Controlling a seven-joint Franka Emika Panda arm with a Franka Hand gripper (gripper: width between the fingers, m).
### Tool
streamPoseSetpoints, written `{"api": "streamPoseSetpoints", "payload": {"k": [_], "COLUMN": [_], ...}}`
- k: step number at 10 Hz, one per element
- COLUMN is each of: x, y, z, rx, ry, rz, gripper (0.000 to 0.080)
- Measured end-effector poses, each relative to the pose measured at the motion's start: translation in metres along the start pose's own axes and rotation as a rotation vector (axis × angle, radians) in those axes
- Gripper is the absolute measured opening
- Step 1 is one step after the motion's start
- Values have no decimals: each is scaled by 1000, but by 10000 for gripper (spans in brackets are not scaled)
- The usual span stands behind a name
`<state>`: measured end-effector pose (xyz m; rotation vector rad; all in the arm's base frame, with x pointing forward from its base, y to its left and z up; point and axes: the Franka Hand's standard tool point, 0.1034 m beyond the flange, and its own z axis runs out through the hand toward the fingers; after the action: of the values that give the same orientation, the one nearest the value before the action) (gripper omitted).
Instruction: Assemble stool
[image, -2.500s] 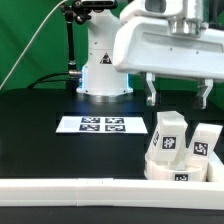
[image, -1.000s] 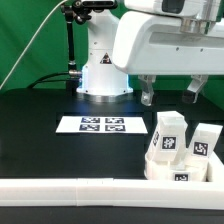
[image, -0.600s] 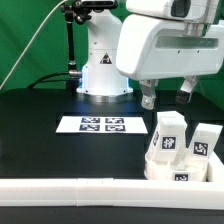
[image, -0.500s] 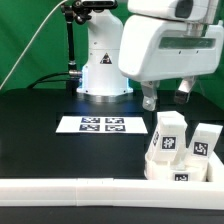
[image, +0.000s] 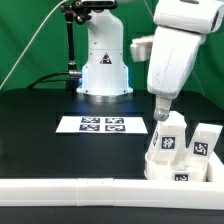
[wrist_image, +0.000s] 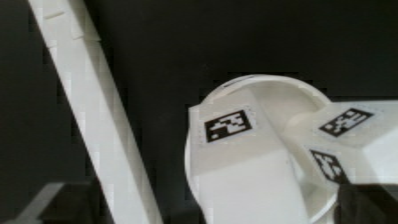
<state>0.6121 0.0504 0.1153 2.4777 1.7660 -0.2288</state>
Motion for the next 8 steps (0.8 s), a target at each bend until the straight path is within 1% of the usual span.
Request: {"api": "streamPoseSetpoints", "payload": {"k": [1,3,6,8], "x": [-2,0,3,1], "y": [1,0,-2,-2], "z": [1,5,16,19], "rx": [-4,-6,7,11], "ry": [-9,-21,-32,-35], "rz": [-73,-196,-208,-200], "gripper": [649,649,649,649]}}
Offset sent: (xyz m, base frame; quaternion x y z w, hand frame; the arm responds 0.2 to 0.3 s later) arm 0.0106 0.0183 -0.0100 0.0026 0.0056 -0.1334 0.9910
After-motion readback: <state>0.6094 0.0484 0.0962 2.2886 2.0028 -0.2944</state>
